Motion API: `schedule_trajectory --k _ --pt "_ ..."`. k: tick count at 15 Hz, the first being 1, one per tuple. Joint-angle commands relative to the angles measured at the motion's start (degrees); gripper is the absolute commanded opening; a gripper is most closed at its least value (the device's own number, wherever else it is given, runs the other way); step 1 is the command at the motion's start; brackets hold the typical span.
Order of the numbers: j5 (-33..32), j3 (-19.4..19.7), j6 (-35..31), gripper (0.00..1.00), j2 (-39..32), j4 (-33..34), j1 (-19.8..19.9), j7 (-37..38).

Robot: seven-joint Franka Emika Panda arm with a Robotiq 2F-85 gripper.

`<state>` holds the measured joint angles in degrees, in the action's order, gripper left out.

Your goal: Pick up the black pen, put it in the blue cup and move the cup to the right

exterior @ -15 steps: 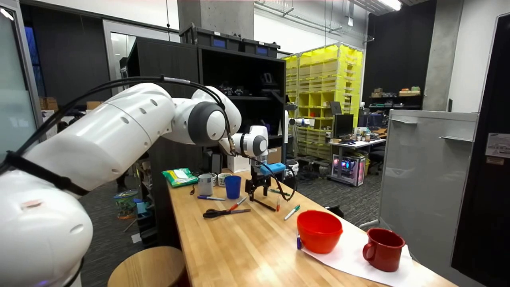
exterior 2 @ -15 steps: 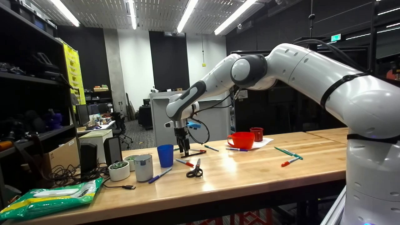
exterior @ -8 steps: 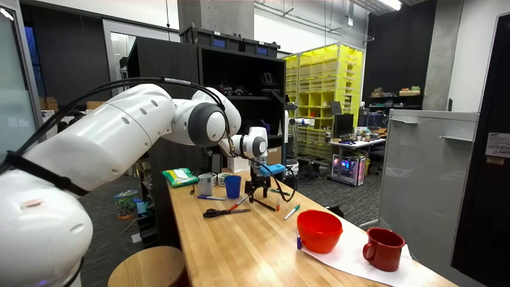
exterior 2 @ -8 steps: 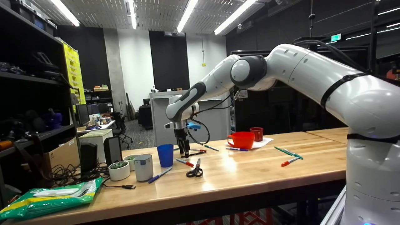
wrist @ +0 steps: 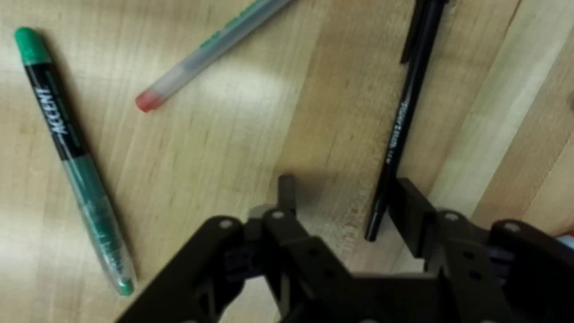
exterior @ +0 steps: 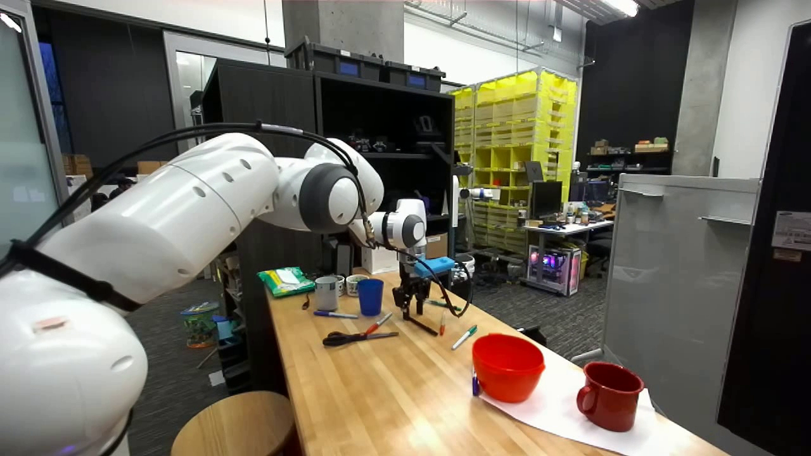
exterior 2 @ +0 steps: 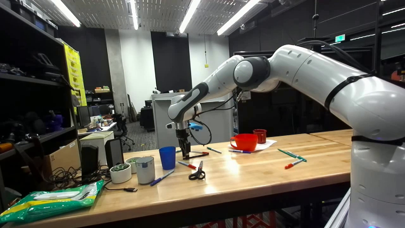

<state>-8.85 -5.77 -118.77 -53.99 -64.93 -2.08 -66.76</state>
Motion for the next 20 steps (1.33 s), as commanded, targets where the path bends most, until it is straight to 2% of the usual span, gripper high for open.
schedule_trajectory --k 1,4,5,13,20 --pt "-0.14 -0.01 -0.54 0.25 -0.67 0.65 -0.21 0.49" --pt "-0.07 -0.08 -0.65 0.02 -0.60 0.70 -0.20 0.42" --pt "-0.07 -0.09 -0.64 0.00 -0.61 0.71 -0.21 0.39" --pt "-0.21 -0.10 -0.25 0.02 -0.19 0.66 -0.51 0.43" --pt "0.40 -1.59 1.60 0.02 3.84 -1.40 -1.03 0.78"
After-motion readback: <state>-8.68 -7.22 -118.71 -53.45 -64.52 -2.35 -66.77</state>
